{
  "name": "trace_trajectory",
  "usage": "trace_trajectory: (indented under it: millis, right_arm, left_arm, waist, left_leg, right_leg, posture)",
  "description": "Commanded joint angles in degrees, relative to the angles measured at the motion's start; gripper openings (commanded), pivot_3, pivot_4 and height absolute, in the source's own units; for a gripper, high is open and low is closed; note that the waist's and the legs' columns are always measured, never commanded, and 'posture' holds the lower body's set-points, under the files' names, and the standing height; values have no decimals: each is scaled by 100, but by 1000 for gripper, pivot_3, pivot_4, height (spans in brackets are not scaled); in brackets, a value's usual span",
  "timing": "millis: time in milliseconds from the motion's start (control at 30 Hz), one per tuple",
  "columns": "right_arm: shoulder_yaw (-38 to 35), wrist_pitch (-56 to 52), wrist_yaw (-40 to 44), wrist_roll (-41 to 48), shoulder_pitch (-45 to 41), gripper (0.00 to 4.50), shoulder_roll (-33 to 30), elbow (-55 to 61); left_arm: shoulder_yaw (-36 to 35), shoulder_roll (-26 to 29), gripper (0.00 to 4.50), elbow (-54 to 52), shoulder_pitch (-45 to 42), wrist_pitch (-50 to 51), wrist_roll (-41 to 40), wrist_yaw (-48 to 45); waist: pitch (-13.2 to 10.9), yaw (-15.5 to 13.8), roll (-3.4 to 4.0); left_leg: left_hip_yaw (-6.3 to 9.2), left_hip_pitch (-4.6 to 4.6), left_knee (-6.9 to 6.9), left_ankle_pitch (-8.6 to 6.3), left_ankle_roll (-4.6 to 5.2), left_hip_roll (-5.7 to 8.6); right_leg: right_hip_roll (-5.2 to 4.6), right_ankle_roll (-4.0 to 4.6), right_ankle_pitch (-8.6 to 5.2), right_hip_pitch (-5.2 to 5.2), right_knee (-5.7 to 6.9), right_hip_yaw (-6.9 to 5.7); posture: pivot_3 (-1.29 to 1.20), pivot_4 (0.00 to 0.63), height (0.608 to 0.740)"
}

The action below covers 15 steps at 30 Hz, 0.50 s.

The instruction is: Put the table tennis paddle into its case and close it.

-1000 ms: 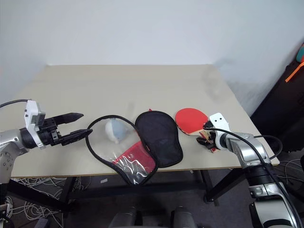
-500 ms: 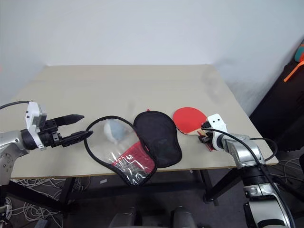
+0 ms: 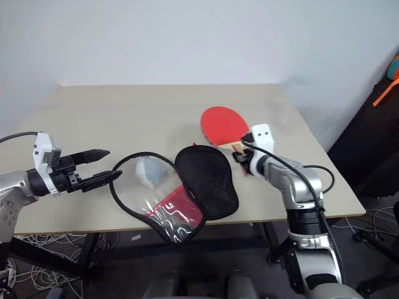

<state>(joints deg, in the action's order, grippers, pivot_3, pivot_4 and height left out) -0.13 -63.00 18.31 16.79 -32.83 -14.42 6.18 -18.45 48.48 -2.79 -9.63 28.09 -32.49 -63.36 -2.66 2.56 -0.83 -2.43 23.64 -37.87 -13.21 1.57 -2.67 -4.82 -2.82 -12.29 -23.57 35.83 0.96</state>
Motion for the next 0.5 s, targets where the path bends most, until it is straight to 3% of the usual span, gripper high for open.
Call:
trace_trajectory:
  millis: [33,500]
  right_arm:
    - [63,-502,-407,-6,-17,1175,223,724]
    - [634,-1431,-710,24,880,1175,546,1418]
  left_arm:
    - [-112,50,4500,-168,-92,-68,-81,31]
    - [-44,88,4500,-98,-133,-57,-66,-51]
  waist:
    - [0,-9,0]
    - [0,2,0]
  left_leg:
    - [1,3,-1,0,0,1]
    - [-2,3,3,-8,-17,0]
  right_leg:
    - [-2,0,0,0,-1,-1]
    - [-2,1,0,-5,-1,-3]
  posture:
    - [0,0,740]
    - [0,0,740]
